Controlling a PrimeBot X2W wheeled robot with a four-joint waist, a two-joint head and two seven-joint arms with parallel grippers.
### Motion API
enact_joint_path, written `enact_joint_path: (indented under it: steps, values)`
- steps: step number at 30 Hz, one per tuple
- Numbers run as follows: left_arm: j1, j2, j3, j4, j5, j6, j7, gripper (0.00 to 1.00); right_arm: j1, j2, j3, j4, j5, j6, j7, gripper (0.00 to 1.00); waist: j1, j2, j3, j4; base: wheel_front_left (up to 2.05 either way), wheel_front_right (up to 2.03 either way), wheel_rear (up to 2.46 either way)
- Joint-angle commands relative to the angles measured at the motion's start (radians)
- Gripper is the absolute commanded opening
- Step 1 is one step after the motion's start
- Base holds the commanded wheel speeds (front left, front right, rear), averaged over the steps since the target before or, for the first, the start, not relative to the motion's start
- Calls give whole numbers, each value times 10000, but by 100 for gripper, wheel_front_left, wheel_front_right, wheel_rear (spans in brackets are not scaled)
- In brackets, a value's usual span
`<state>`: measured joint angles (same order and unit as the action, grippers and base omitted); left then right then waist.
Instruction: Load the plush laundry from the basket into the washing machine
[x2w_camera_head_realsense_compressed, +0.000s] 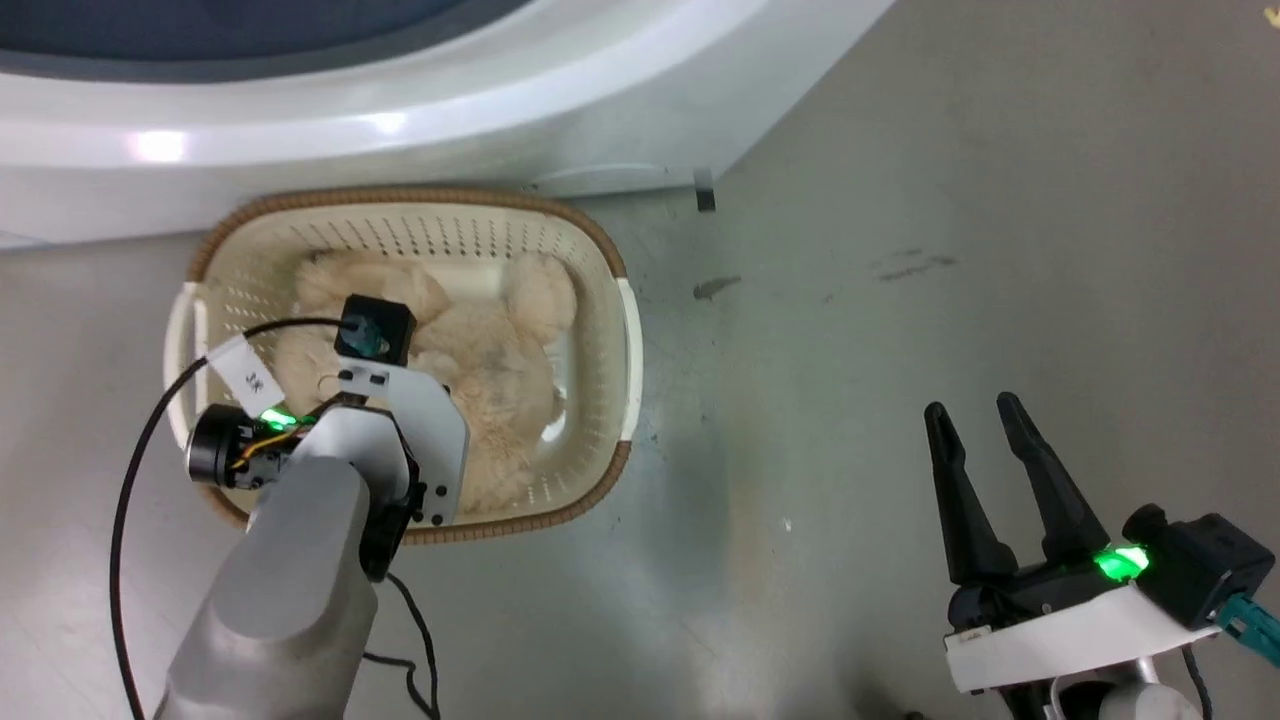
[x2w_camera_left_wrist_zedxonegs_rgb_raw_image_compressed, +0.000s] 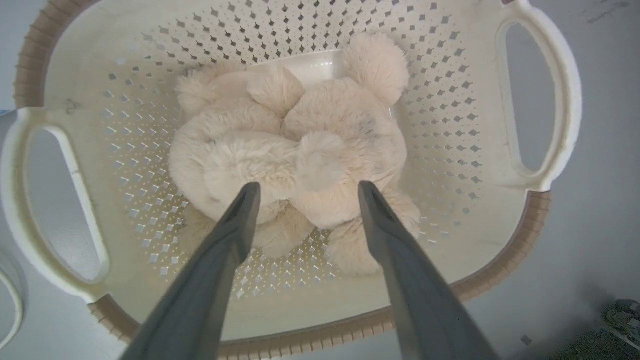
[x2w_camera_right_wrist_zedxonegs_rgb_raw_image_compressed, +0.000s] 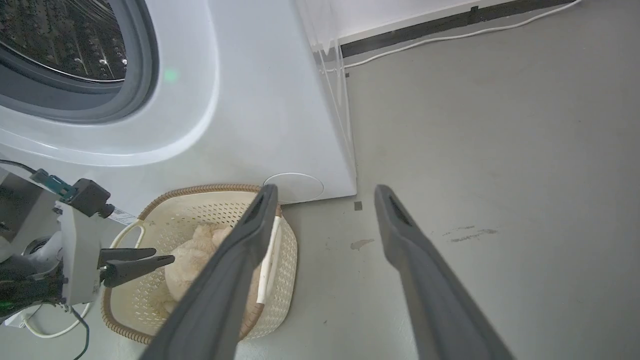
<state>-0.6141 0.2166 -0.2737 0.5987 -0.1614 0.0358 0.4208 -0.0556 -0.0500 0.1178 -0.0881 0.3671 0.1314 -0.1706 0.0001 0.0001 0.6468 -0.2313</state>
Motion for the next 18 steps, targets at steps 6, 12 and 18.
enact_joint_path:
  steps: [6, 12, 18]
  values:
    - [-1016, 665, -871, 497, 440, 352, 815, 100, -252, -2, 201, -239, 549, -5, -256, 100, -1, -1, 921, -329, 0, 0, 0]
    - [-1616, 1141, -1381, 706, 660, 400, 1415, 100, -230, -2, 317, -376, 828, -6, -381, 100, -1, -1, 1458, -445, 0, 0, 0]
    - [-2217, 1519, -1833, 771, 811, 479, 1701, 100, -244, -2, 411, -525, 1060, -6, -505, 100, -1, -1, 2041, -509, 0, 0, 0]
